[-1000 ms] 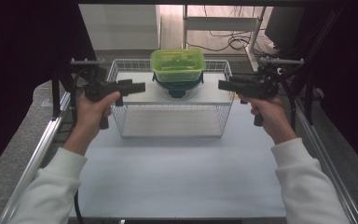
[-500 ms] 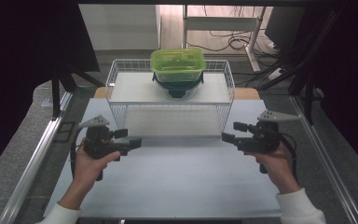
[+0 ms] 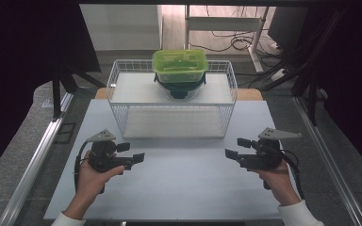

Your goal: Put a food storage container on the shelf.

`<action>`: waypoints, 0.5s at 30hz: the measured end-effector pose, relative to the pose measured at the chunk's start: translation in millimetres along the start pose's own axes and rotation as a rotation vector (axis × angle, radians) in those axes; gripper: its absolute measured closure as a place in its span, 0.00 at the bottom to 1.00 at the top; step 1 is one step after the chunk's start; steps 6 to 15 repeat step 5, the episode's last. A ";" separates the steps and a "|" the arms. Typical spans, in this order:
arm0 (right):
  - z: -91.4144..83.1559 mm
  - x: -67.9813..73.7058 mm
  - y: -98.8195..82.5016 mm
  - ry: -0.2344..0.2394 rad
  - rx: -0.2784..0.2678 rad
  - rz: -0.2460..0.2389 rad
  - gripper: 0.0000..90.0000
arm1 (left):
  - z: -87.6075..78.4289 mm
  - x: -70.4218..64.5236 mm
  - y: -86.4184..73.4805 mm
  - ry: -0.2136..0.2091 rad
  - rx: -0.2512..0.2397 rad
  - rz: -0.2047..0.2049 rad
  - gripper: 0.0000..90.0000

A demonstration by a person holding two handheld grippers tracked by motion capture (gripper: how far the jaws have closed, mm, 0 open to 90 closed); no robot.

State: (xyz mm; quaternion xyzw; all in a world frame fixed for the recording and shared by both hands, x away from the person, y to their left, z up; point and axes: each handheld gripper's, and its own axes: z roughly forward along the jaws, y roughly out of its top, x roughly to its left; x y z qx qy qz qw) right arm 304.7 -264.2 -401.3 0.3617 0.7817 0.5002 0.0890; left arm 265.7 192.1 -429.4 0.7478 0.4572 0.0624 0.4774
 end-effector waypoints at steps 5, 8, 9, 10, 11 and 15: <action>-0.3 -0.1 -1.9 -0.001 -0.005 -0.003 0.27 | 1.6 3.4 -1.5 -0.005 0.000 -0.014 0.23; -0.3 -0.1 -1.9 -0.001 -0.005 -0.003 0.27 | 1.6 3.4 -1.5 -0.005 0.000 -0.014 0.23; -0.3 -0.1 -1.9 -0.001 -0.005 -0.003 0.27 | 1.6 3.4 -1.5 -0.005 0.000 -0.014 0.23; -0.3 -0.1 -1.9 -0.001 -0.005 -0.003 0.27 | 1.6 3.4 -1.5 -0.005 0.000 -0.014 0.23; -0.3 -0.1 -1.9 -0.001 -0.005 -0.003 0.27 | 1.6 3.4 -1.5 -0.005 0.000 -0.014 0.23; -0.3 -0.1 -1.9 -0.001 -0.005 -0.003 0.27 | 1.6 3.4 -1.5 -0.005 0.000 -0.014 0.23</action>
